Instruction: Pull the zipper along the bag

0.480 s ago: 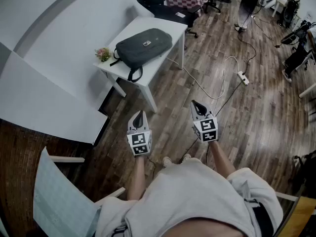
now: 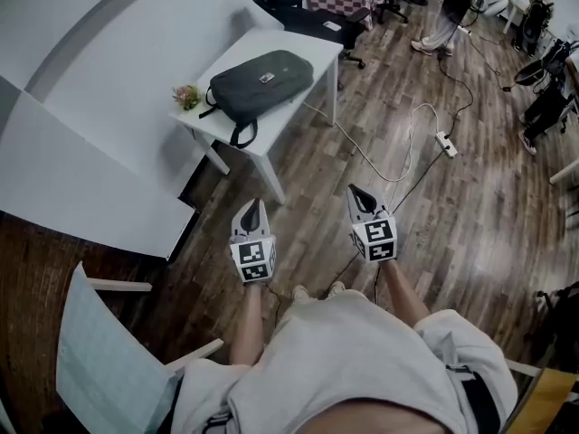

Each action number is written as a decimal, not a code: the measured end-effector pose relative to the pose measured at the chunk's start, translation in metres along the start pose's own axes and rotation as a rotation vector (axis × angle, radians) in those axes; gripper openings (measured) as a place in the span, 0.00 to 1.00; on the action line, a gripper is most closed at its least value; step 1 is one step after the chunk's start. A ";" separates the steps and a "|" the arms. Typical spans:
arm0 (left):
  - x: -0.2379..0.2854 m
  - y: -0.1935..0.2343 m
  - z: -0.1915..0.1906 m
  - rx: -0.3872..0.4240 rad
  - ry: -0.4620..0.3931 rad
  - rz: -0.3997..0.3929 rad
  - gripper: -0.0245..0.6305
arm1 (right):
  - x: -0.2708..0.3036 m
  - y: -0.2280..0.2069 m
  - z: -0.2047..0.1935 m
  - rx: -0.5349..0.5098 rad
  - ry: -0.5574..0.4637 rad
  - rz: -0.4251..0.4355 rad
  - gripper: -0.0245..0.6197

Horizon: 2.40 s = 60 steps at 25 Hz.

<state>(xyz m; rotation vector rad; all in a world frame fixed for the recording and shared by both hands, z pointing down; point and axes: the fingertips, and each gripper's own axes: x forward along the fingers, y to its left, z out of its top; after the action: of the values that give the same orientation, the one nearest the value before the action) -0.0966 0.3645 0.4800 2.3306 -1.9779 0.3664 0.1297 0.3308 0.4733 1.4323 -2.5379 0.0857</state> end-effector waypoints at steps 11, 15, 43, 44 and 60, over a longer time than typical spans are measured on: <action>0.013 -0.025 -0.014 -0.024 0.036 0.023 0.08 | 0.004 -0.020 -0.013 -0.022 0.013 0.035 0.06; 0.026 -0.029 -0.016 -0.027 0.043 0.023 0.08 | 0.015 -0.030 -0.017 -0.023 0.023 0.039 0.06; 0.310 0.065 0.016 0.006 0.073 -0.120 0.08 | 0.269 -0.102 0.009 -0.019 0.118 -0.008 0.06; 0.321 0.070 0.018 0.011 0.074 -0.129 0.08 | 0.280 -0.104 0.012 -0.022 0.122 -0.013 0.06; 0.455 0.124 0.024 0.021 0.108 -0.244 0.08 | 0.411 -0.129 0.039 -0.024 0.160 -0.071 0.06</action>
<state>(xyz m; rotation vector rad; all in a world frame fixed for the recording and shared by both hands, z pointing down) -0.1475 -0.1008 0.5442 2.4698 -1.6269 0.4849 0.0289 -0.0871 0.5193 1.4433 -2.3500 0.1508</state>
